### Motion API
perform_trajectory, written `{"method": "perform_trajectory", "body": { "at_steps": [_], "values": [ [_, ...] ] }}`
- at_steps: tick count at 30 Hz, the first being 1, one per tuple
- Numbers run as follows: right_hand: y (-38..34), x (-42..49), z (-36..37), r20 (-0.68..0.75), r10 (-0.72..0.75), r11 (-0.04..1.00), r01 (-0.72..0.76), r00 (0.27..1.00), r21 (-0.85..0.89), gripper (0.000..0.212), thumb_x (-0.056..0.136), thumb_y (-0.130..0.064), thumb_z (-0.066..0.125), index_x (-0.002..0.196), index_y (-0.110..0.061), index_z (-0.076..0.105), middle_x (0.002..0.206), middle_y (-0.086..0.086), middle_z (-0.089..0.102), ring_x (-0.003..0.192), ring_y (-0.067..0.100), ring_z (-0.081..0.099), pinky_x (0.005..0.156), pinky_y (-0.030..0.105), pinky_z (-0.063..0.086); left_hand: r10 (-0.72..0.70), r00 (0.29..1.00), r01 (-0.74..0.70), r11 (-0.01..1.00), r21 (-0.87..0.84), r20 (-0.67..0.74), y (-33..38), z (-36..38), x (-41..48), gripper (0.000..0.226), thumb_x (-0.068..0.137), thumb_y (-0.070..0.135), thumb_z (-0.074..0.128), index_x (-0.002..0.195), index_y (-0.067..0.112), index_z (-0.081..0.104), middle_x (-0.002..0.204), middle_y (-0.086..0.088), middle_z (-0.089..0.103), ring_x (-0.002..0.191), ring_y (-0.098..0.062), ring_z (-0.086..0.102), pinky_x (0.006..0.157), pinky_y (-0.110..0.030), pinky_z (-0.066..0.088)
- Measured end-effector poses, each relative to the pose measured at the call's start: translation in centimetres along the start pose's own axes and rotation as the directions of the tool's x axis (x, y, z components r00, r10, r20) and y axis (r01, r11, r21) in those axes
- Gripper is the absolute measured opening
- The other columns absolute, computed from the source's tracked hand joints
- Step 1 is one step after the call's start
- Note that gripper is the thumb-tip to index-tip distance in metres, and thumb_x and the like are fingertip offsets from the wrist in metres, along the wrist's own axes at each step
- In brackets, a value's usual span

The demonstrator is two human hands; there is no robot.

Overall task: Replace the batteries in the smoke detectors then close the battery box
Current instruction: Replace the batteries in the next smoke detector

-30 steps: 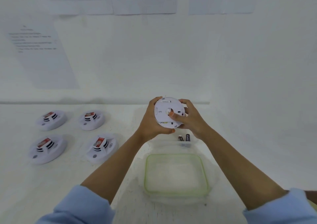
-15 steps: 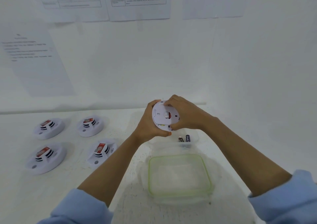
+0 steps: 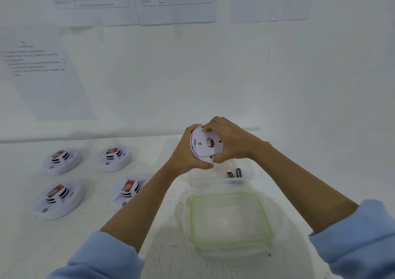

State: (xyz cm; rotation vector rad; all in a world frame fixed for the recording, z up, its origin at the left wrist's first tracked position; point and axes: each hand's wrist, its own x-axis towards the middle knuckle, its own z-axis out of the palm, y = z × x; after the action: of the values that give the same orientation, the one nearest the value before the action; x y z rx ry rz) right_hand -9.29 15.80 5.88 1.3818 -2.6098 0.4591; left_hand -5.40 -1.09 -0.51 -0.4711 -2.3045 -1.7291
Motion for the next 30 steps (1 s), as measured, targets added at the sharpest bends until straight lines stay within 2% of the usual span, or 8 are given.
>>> {"method": "perform_trajectory", "body": {
  "at_steps": [4, 8, 11, 14, 18, 24, 30],
  "values": [
    [0.0, 0.2, 0.0, -0.051, -0.013, 1.0, 0.013, 0.999, 0.003, 0.07, 0.057, -0.024, 0.082, 0.117, -0.004, 0.05, 0.111, 0.009, 0.051, 0.099, 0.022, 0.047, 0.083, 0.02, 0.034, 0.014, 1.0, -0.014, 1.0, 0.008, -0.014, 0.1, -0.2, 0.1, 0.093, 0.039, 0.027, 0.081, 0.12, 0.029, 0.036, 0.122, 0.007, 0.047, 0.105, 0.006, 0.051, 0.082, -0.013, 0.047],
    [-0.5, -0.1, -0.1, -0.069, -0.033, 0.999, 0.031, 0.997, -0.032, 0.069, 0.056, -0.022, 0.081, 0.116, -0.004, 0.05, 0.11, 0.01, 0.051, 0.097, 0.024, 0.048, 0.083, 0.021, 0.035, 0.033, 0.999, -0.033, 0.999, 0.011, -0.016, 0.3, -0.4, -0.1, 0.094, 0.04, 0.029, 0.08, 0.121, 0.023, 0.033, 0.121, 0.008, 0.045, 0.104, 0.011, 0.05, 0.082, -0.01, 0.045],
    [-1.2, -0.5, -0.3, -0.086, -0.053, 0.997, 0.048, 0.995, -0.054, 0.068, 0.056, -0.023, 0.078, 0.115, -0.003, 0.05, 0.109, 0.009, 0.051, 0.096, 0.024, 0.048, 0.081, 0.024, 0.036, 0.055, 0.998, -0.055, 0.998, 0.009, -0.005, 0.3, -0.5, -0.4, 0.099, 0.041, 0.029, 0.08, 0.126, 0.016, 0.03, 0.122, 0.007, 0.044, 0.105, 0.011, 0.049, 0.084, -0.011, 0.045],
    [-1.7, -1.0, -0.2, -0.102, -0.064, 0.996, 0.056, 0.993, -0.074, 0.07, 0.055, -0.029, 0.074, 0.115, -0.003, 0.051, 0.107, 0.009, 0.052, 0.093, 0.025, 0.05, 0.081, 0.03, 0.042, 0.053, 0.999, -0.053, 0.999, -0.009, 0.011, 0.5, -0.5, -1.0, 0.099, 0.041, 0.027, 0.081, 0.126, 0.018, 0.031, 0.123, 0.007, 0.045, 0.107, 0.009, 0.05, 0.085, -0.012, 0.046],
    [-2.2, -1.2, 0.0, -0.087, -0.057, 0.996, 0.051, 0.995, -0.07, 0.067, 0.057, -0.024, 0.077, 0.114, -0.001, 0.051, 0.105, 0.01, 0.05, 0.09, 0.024, 0.05, 0.078, 0.025, 0.039, 0.055, 0.998, -0.055, 0.998, -0.013, 0.027, 0.5, -0.7, -1.5, 0.098, 0.042, 0.026, 0.081, 0.126, 0.017, 0.031, 0.123, 0.007, 0.045, 0.107, 0.009, 0.05, 0.085, -0.011, 0.045],
    [-1.9, -1.3, 0.1, -0.067, -0.036, 0.997, 0.032, 0.997, -0.064, 0.069, 0.059, -0.025, 0.073, 0.119, -0.001, 0.05, 0.105, 0.011, 0.049, 0.094, 0.025, 0.049, 0.082, 0.03, 0.044, 0.043, 0.998, -0.042, 0.999, -0.03, 0.046, 0.4, -0.6, -1.3, 0.101, 0.043, 0.022, 0.084, 0.129, 0.016, 0.032, 0.125, 0.004, 0.046, 0.111, 0.0, 0.05, 0.086, -0.018, 0.048],
    [-0.8, -1.5, -0.7, -0.022, 0.024, 1.0, -0.025, 0.999, -0.015, 0.073, 0.067, -0.021, 0.076, 0.132, -0.01, 0.044, 0.112, 0.006, 0.046, 0.098, 0.015, 0.041, 0.083, 0.02, 0.035, 0.046, 0.999, -0.045, 0.999, -0.031, 0.029, 0.5, -0.4, -0.6, 0.099, 0.04, 0.021, 0.082, 0.126, 0.018, 0.033, 0.122, 0.008, 0.047, 0.107, 0.004, 0.051, 0.082, -0.016, 0.049]
  ]
}}
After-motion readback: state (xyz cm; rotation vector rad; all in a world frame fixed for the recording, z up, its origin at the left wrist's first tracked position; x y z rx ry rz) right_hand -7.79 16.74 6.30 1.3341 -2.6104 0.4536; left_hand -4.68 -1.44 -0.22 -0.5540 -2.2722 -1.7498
